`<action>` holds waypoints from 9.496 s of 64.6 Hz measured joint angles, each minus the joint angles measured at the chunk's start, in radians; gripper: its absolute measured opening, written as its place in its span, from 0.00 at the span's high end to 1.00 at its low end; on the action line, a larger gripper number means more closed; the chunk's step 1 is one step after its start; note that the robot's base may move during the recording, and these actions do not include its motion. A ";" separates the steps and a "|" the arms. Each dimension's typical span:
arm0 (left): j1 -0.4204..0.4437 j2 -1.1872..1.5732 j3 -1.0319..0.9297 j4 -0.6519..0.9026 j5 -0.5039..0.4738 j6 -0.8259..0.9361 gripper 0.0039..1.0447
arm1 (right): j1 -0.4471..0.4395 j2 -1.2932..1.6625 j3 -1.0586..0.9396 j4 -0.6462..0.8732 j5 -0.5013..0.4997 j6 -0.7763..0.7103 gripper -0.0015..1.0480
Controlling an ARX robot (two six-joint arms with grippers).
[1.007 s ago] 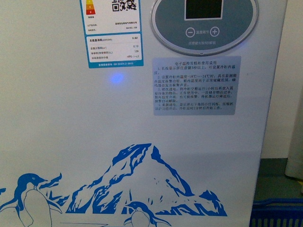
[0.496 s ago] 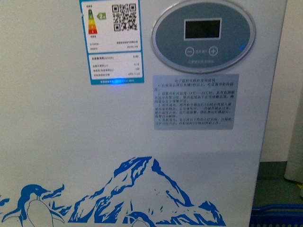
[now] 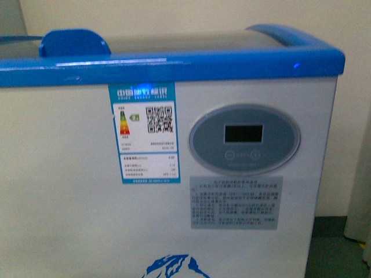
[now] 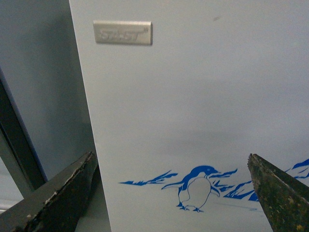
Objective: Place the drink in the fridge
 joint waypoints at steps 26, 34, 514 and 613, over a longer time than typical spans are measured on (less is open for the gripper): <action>0.000 0.000 0.000 0.000 0.000 0.000 0.08 | 0.000 0.000 0.000 0.000 0.000 0.000 0.63; 0.000 0.000 0.000 0.000 0.001 0.000 0.08 | 0.000 0.000 0.000 0.000 0.000 0.000 0.63; -0.004 0.002 0.001 0.002 0.001 -0.004 0.98 | 0.350 1.885 1.329 -0.244 -0.339 -1.057 0.63; -0.004 0.002 0.001 0.002 0.001 -0.003 0.98 | 0.327 1.914 1.395 -0.156 -0.261 -0.808 0.07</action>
